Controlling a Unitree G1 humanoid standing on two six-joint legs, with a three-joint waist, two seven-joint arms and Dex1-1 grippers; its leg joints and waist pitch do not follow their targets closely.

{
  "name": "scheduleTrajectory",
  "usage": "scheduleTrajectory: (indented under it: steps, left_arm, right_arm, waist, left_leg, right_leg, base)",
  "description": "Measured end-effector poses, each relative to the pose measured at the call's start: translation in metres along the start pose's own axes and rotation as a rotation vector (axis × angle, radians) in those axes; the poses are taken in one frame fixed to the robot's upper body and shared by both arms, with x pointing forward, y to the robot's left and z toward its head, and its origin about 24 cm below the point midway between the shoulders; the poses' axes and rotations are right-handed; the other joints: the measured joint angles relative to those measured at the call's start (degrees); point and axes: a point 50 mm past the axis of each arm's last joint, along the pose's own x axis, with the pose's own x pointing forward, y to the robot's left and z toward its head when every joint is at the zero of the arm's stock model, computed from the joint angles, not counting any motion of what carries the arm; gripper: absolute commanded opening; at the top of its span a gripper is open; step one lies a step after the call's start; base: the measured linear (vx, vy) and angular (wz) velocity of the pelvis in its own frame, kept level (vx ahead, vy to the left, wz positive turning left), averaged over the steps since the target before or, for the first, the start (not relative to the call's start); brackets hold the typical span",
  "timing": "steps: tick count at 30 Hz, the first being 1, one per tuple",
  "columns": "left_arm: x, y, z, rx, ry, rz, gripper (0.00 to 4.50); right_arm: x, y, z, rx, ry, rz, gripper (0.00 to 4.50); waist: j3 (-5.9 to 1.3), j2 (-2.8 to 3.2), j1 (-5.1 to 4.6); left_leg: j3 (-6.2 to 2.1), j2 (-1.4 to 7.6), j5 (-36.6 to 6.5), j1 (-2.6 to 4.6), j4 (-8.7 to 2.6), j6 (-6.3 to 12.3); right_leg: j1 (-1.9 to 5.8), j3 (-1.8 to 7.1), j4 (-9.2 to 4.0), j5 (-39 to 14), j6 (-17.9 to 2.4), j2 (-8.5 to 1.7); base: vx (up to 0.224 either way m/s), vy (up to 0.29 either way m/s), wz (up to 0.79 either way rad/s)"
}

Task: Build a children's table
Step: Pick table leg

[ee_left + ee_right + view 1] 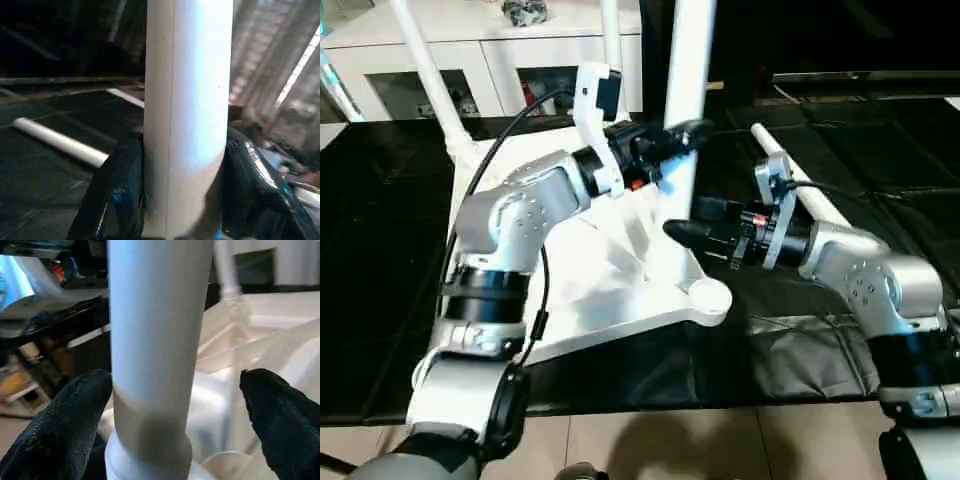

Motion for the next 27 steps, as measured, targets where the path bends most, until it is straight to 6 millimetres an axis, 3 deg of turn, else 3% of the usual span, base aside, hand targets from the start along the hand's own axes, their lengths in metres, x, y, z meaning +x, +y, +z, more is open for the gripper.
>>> scheduleTrajectory:
  steps: [5,16,25,27]
  left_arm:
    - [0.0,-0.006,-0.003,0.008,0.027,-0.054,1.82]
    - [0.001,-0.012,-0.001,0.021,0.029,-0.088,1.82]
    - [0.003,-0.016,-0.001,0.02,0.033,-0.119,1.82]
    - [0.003,-0.016,-0.002,0.02,0.035,-0.124,1.82]
  right_arm:
    - [0.002,0.005,0.001,0.024,0.034,0.095,4.5]
    - [0.009,0.007,-0.009,0.066,0.087,0.148,3.45]
    - [0.011,0.008,-0.01,0.073,0.085,0.16,2.91]
    - [0.011,0.008,-0.01,0.075,0.085,0.165,2.59]
  waist:
    - [-0.02,-0.34,0.04]
    - [-0.05,-0.61,0.03]
    - [-0.05,-0.62,0.04]
    - [-0.05,-0.62,0.04]
  left_leg:
    - [0.0,0.0,0.0,0.0,0.0,-0.01]
    - [0.01,0.0,-0.08,0.0,0.0,-0.15]
    - [0.01,0.0,-0.07,0.01,0.0,-0.16]
    - [0.01,0.0,-0.07,0.01,0.0,-0.15]
  right_leg:
    - [0.0,0.0,0.01,0.0,0.0,0.0]
    - [0.0,0.01,0.01,0.0,0.0,0.0]
    - [0.0,0.01,0.03,0.0,-0.01,0.0]
    - [0.0,0.01,0.03,0.0,0.0,0.0]
  base:
    - [0.0,0.0,0.0]
    - [0.0,0.0,0.0]
    - [0.0,0.0,0.0]
    - [0.0,0.0,0.0]
